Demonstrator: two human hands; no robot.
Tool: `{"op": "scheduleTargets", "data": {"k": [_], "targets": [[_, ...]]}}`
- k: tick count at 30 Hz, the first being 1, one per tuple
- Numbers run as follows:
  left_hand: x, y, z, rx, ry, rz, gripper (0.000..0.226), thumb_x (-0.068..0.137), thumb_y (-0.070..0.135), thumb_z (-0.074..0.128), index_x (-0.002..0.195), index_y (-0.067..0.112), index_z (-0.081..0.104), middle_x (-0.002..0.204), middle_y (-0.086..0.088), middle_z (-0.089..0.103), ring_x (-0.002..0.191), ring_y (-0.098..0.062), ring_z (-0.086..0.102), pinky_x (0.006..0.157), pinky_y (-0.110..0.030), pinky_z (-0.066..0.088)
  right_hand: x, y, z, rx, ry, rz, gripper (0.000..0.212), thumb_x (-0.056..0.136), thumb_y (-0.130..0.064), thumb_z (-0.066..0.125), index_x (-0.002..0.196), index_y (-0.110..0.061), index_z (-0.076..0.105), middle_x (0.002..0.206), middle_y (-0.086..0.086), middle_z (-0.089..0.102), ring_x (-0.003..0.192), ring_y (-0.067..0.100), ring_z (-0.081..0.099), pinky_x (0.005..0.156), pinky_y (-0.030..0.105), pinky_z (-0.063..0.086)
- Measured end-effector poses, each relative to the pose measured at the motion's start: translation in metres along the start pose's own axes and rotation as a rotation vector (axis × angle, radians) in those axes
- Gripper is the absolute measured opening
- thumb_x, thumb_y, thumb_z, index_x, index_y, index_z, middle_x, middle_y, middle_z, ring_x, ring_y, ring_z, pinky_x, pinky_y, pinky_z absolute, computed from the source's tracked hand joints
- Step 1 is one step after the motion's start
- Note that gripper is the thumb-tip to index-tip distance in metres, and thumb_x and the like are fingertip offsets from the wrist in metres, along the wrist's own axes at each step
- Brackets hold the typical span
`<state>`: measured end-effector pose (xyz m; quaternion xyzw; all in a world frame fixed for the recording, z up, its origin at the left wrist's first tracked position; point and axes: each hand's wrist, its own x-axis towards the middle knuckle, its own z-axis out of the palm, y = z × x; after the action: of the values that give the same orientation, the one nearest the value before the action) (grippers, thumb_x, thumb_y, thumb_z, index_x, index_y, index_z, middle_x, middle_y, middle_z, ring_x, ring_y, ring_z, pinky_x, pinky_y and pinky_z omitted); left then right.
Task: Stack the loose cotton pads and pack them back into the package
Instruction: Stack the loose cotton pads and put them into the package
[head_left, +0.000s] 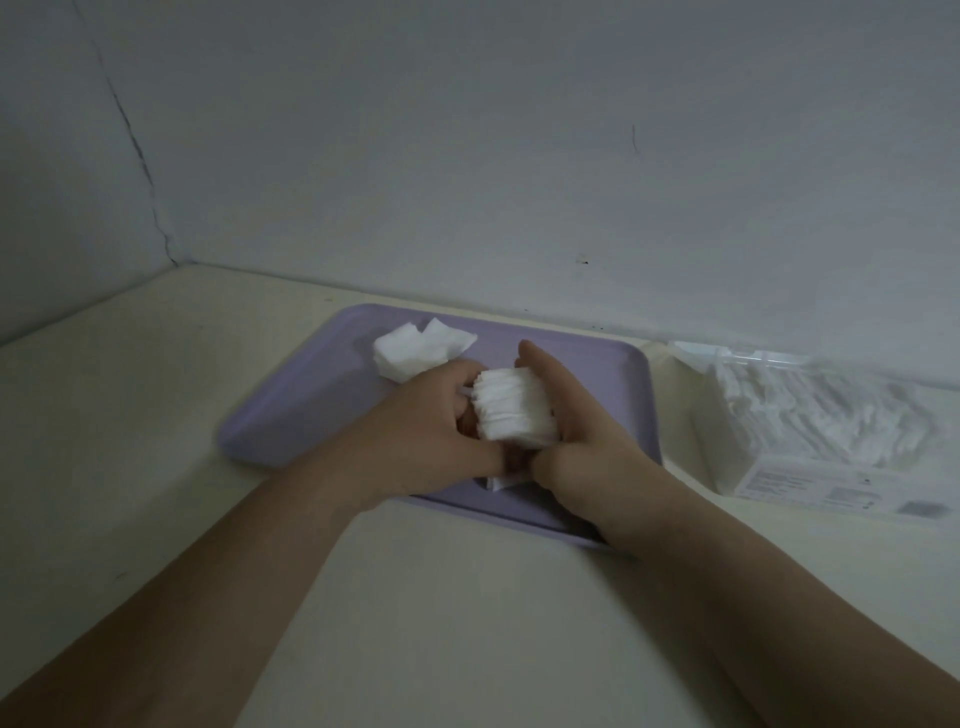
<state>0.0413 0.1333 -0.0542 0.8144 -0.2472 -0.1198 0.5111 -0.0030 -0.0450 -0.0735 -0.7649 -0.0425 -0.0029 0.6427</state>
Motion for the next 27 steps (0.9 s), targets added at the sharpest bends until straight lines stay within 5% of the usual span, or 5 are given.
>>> {"op": "scheduleTargets", "data": {"k": [5,9,14,19,27], "targets": [[-0.003,0.008,0.006,-0.005,0.016,0.005,0.047,0.077,0.021,0.090,0.115,0.019,0.062,0.091,-0.005,0.080,0.082,-0.021,0.077,0.080,-0.044,0.060,-0.005,-0.009,0.002,0.071,0.007,0.001,0.119,0.051,0.003,0.058,0.159,-0.033,0.023,0.136,-0.015,0.050,0.116,0.010,0.062,0.083,0.023,0.056],[-0.006,0.013,-0.003,0.056,0.112,0.004,0.044,0.065,0.035,0.092,0.100,0.026,0.068,0.078,0.007,0.071,0.069,-0.014,0.063,0.068,-0.041,0.056,-0.008,-0.026,-0.002,0.034,0.058,0.027,0.118,0.045,-0.005,0.070,0.156,-0.018,0.035,0.140,0.004,0.056,0.127,0.023,0.060,0.110,0.049,0.049],[-0.005,0.039,-0.004,-0.218,0.086,0.073,0.036,0.064,0.018,0.080,0.098,0.017,0.068,0.078,0.011,0.072,0.071,-0.003,0.065,0.063,-0.018,0.048,-0.017,-0.062,-0.027,0.173,-0.017,0.030,0.072,0.068,0.015,0.064,0.137,0.000,0.052,0.109,0.007,0.071,0.095,0.014,0.070,0.078,0.025,0.056],[0.007,0.070,0.024,-0.276,0.009,0.082,0.034,0.063,0.043,0.074,0.090,0.022,0.069,0.082,-0.001,0.058,0.078,-0.016,0.048,0.067,-0.037,0.032,-0.054,-0.080,-0.074,0.129,-0.069,0.043,0.031,0.093,-0.006,0.064,0.123,-0.008,0.071,0.125,0.013,0.074,0.120,0.024,0.069,0.112,0.046,0.048],[0.039,0.127,0.108,-0.300,-0.168,0.074,0.033,0.084,0.046,0.072,0.107,0.022,0.077,0.096,0.005,0.076,0.090,-0.012,0.069,0.084,-0.046,0.050,-0.114,-0.082,-0.153,0.092,0.256,0.072,0.030,0.092,-0.025,0.070,0.117,-0.008,0.073,0.116,0.011,0.077,0.114,0.023,0.072,0.104,0.044,0.052]]}}
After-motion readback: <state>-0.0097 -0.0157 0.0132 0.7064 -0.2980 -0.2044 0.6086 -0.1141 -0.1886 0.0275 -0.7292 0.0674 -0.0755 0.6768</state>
